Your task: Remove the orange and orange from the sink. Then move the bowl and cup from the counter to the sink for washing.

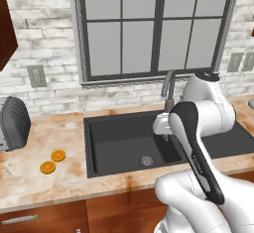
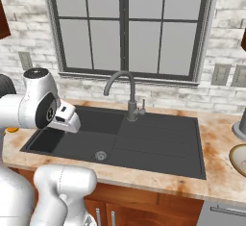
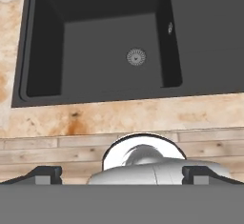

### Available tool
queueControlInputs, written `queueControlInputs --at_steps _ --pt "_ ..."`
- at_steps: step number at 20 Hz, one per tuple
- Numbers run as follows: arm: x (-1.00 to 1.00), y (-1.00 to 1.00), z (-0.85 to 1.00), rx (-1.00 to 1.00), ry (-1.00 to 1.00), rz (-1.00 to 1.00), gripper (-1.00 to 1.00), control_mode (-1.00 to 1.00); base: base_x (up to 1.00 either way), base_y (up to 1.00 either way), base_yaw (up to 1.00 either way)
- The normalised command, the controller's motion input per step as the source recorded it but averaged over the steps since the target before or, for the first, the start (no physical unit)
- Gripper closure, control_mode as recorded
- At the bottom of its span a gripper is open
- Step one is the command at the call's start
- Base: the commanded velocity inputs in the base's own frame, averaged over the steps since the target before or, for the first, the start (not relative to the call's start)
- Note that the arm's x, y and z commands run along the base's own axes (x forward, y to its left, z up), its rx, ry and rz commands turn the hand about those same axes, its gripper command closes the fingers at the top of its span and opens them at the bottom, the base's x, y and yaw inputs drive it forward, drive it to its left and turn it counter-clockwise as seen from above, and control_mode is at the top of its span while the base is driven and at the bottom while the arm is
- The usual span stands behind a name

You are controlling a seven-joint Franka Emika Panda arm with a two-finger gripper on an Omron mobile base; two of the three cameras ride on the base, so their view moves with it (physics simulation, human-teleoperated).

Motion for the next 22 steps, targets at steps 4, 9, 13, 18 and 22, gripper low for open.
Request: queueControlInputs --at_steps 4,9,13,18,22 --pt "-0.14 -0.55 0.10 -0.04 0.00 0.02 -1.00 -1.00 0.00 0.00 0.00" --pt "-0.13 -0.57 0.09 -0.07 0.00 0.03 -1.00 -1.00 0.00 0.00 0.00" --pt "-0.10 -0.55 0.06 -0.09 0.00 0.04 -1.00 -1.00 0.00 0.00 0.00" --pt "-0.04 -0.53 0.04 -0.11 0.00 0.01 -1.00 -1.00 0.00 0.00 0.00" --pt "-0.01 -0.53 0.01 -0.10 0.00 0.00 -1.00 -1.00 0.00 0.00 0.00"
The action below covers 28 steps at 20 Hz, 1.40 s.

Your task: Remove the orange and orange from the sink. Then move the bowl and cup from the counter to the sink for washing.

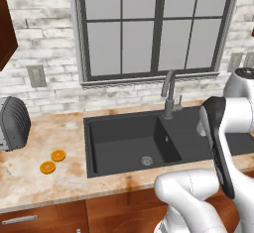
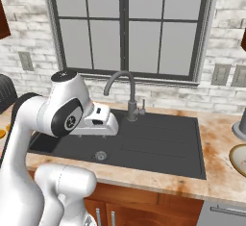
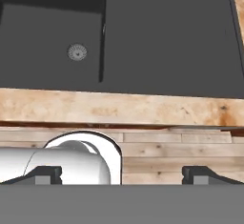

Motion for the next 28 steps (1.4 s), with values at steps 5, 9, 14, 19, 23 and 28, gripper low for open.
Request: queueControlInputs --at_steps 5,9,14,19,23,28 --pt "0.00 -0.54 0.01 -0.09 0.00 0.00 -1.00 -1.00 0.00 0.00 0.00" --pt "0.00 -0.56 0.00 -0.06 0.00 0.00 -1.00 -1.00 0.00 0.00 0.00" --pt "0.00 -0.57 0.00 -0.02 0.00 0.00 -1.00 -1.00 0.00 0.00 0.00" --pt "0.01 -0.58 0.00 -0.02 0.01 0.00 -1.00 -1.00 0.00 0.00 0.00" --pt "0.06 -0.56 0.00 0.00 0.00 -0.04 -1.00 -1.00 0.00 0.00 0.00" --pt "0.11 -0.52 -0.07 0.00 0.00 -0.10 -1.00 -1.00 0.00 0.00 0.00"
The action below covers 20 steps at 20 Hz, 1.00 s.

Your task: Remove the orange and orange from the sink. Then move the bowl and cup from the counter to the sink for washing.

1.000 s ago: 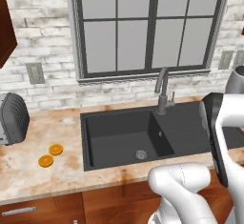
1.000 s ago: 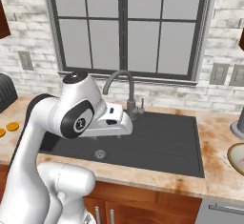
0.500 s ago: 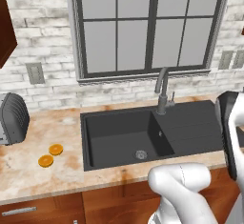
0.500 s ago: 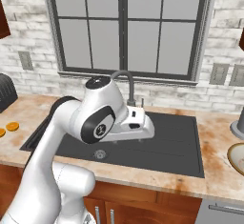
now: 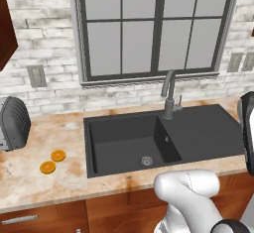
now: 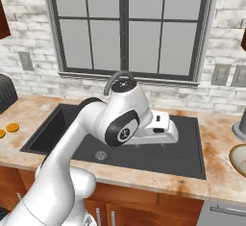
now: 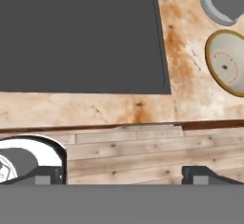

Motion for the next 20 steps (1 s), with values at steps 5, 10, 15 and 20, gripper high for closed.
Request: queueControlInputs --at_steps 5,10,15,20 --pt "0.16 -0.47 -0.13 0.00 0.00 -0.16 -1.00 -1.00 0.00 0.00 0.00" --pt "0.24 -0.40 -0.20 0.00 0.00 -0.13 -1.00 -1.00 0.00 0.00 0.00" --pt "0.26 -0.40 -0.25 0.00 0.00 -0.05 -1.00 -1.00 0.00 0.00 0.00" --pt "0.25 -0.46 -0.20 0.00 0.01 0.00 -1.00 -1.00 0.00 0.00 0.00"
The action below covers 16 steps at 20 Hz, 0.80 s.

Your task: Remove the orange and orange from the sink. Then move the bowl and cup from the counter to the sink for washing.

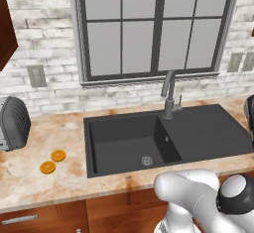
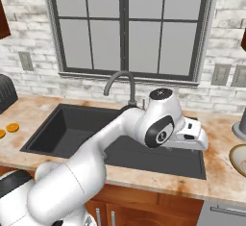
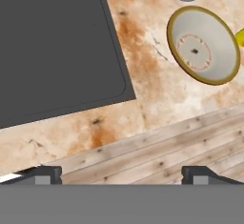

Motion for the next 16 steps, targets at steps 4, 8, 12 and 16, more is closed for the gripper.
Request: queueControlInputs --at_steps 4,8,12,16 --pt "0.16 -0.44 -0.04 -0.03 0.02 0.00 -1.00 -1.00 0.00 0.00 0.00" --pt "0.15 -0.39 0.00 -0.06 0.06 0.00 -1.00 -1.00 0.00 0.00 0.00" --pt "0.17 -0.37 -0.08 -0.04 0.11 0.00 -1.00 -1.00 0.00 0.00 0.00" --pt "0.16 -0.33 -0.20 0.00 0.11 0.00 -1.00 -1.00 0.00 0.00 0.00"
